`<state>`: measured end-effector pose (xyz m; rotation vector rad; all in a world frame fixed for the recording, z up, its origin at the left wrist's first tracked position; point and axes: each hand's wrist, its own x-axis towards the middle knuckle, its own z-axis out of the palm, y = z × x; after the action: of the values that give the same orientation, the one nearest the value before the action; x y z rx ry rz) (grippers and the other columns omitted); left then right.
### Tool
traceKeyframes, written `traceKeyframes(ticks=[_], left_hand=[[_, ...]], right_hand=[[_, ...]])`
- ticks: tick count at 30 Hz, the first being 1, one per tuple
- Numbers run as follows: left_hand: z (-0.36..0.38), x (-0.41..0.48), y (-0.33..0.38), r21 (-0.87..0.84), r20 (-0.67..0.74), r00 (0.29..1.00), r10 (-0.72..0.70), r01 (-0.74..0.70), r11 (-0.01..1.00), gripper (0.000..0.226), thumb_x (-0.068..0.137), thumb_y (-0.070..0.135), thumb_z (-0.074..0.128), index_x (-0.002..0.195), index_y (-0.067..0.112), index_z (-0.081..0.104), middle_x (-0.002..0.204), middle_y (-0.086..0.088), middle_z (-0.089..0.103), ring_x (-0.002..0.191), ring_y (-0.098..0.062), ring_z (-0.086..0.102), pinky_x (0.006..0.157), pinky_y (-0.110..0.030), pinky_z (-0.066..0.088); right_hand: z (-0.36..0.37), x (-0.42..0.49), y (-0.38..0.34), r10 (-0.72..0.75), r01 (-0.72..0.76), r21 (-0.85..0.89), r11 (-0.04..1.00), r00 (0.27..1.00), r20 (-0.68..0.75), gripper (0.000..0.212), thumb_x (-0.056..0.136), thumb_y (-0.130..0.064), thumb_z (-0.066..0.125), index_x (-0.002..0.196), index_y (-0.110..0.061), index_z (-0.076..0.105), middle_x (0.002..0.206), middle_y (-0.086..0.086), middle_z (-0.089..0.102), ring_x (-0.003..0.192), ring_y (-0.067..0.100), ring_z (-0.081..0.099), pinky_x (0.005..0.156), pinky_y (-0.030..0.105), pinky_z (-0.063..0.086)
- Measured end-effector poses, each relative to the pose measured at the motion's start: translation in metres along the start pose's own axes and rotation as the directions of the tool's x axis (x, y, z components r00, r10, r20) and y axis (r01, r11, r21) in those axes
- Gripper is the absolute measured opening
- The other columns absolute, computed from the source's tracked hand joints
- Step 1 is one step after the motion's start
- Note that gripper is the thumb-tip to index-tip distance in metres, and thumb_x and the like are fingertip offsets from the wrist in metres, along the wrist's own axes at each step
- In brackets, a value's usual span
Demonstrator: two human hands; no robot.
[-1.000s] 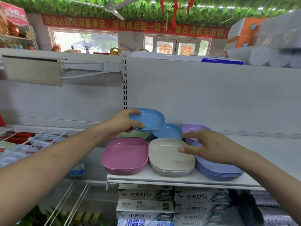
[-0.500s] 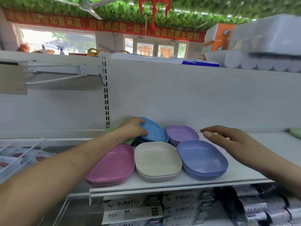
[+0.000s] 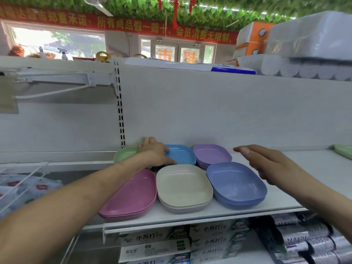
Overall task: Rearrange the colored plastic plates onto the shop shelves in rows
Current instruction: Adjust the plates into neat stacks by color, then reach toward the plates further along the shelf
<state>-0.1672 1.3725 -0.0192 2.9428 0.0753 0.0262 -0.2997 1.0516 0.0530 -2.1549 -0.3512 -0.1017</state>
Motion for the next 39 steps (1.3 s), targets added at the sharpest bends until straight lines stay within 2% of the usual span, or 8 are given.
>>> traceKeyframes(ticks=[8, 12, 15, 22, 25, 29, 34, 39], left_hand=[[-0.007, 0.004, 0.018, -0.101, -0.168, 0.985, -0.027, 0.01, 0.995, 0.057, 0.082, 0.066, 0.068, 0.134, 0.044, 0.059, 0.139, -0.005, 0.044, 0.136, -0.029, 0.031, 0.111, -0.04, 0.032], [-0.015, 0.012, 0.055, -0.271, -0.31, 0.95, 0.041, -0.13, 0.954, 0.049, 0.087, 0.05, 0.072, 0.131, 0.029, 0.064, 0.112, -0.004, 0.058, 0.114, -0.025, 0.054, 0.096, -0.037, 0.046], [-0.021, 0.013, 0.113, -0.37, -0.353, 0.931, 0.089, -0.226, 0.901, 0.044, 0.09, 0.038, 0.074, 0.13, 0.023, 0.064, 0.101, -0.002, 0.059, 0.089, -0.018, 0.061, 0.078, -0.033, 0.049], [0.004, 0.037, 0.306, -0.489, -0.311, 0.919, 0.241, -0.372, 0.789, 0.031, 0.092, 0.034, 0.074, 0.121, 0.024, 0.067, 0.09, 0.002, 0.067, 0.068, -0.012, 0.058, 0.065, -0.027, 0.046], [0.023, 0.049, 0.396, -0.521, -0.268, 0.911, 0.313, -0.411, 0.748, 0.023, 0.093, 0.038, 0.072, 0.115, 0.029, 0.068, 0.094, 0.005, 0.068, 0.074, -0.012, 0.062, 0.065, -0.026, 0.047], [0.052, 0.065, 0.507, -0.532, -0.186, 0.888, 0.421, -0.451, 0.717, 0.018, 0.095, 0.041, 0.069, 0.108, 0.03, 0.072, 0.1, 0.008, 0.071, 0.092, -0.013, 0.068, 0.075, -0.026, 0.051], [0.088, 0.087, 0.622, -0.516, -0.103, 0.825, 0.556, -0.522, 0.679, 0.015, 0.095, 0.047, 0.066, 0.102, 0.035, 0.072, 0.102, 0.013, 0.07, 0.094, -0.007, 0.066, 0.078, -0.026, 0.052], [0.121, 0.115, 0.703, -0.47, -0.073, 0.787, 0.613, -0.569, 0.675, 0.015, 0.097, 0.039, 0.065, 0.109, 0.031, 0.072, 0.105, 0.01, 0.068, 0.098, -0.014, 0.066, 0.09, -0.034, 0.054]], right_hand=[[-0.024, 0.014, 0.036, -0.012, 0.012, -0.025, 1.0, 1.0, 0.019, 0.025, 0.101, -0.055, 0.051, 0.109, -0.044, 0.072, 0.101, -0.031, 0.069, 0.084, -0.013, 0.059, 0.079, 0.025, 0.042], [-0.061, 0.027, 0.075, -0.027, 0.027, -0.042, 0.999, 1.0, 0.01, 0.027, 0.096, -0.064, 0.053, 0.109, -0.049, 0.071, 0.103, -0.029, 0.069, 0.092, -0.009, 0.06, 0.089, 0.029, 0.047], [-0.104, 0.026, 0.104, -0.024, 0.024, -0.048, 0.999, 1.0, 0.017, 0.028, 0.094, -0.067, 0.053, 0.107, -0.05, 0.07, 0.097, -0.028, 0.069, 0.087, -0.007, 0.063, 0.087, 0.031, 0.049], [-0.25, 0.007, 0.189, -0.011, -0.006, -0.164, 0.986, 0.995, -0.103, 0.027, 0.098, -0.059, 0.054, 0.102, -0.041, 0.072, 0.087, -0.011, 0.07, 0.065, -0.005, 0.059, 0.07, 0.025, 0.046], [-0.316, -0.01, 0.233, 0.016, -0.055, -0.213, 0.975, 0.984, -0.179, 0.027, 0.098, -0.055, 0.056, 0.1, -0.034, 0.073, 0.086, -0.008, 0.069, 0.059, -0.001, 0.057, 0.064, 0.021, 0.048], [-0.396, -0.042, 0.305, 0.09, -0.171, -0.301, 0.938, 0.96, -0.266, 0.033, 0.093, -0.066, 0.055, 0.093, -0.037, 0.071, 0.08, -0.028, 0.065, 0.071, -0.007, 0.059, 0.073, 0.027, 0.043], [-0.466, -0.083, 0.373, 0.227, -0.327, -0.288, 0.9, 0.916, -0.33, 0.038, 0.096, -0.067, 0.052, 0.078, -0.037, 0.066, 0.074, -0.006, 0.067, 0.068, 0.009, 0.064, 0.071, 0.035, 0.051], [-0.512, -0.096, 0.414, 0.298, -0.405, -0.246, 0.88, 0.877, -0.377, 0.048, 0.097, -0.064, 0.05, 0.086, -0.021, 0.069, 0.073, 0.0, 0.064, 0.065, 0.016, 0.061, 0.062, 0.03, 0.044]])
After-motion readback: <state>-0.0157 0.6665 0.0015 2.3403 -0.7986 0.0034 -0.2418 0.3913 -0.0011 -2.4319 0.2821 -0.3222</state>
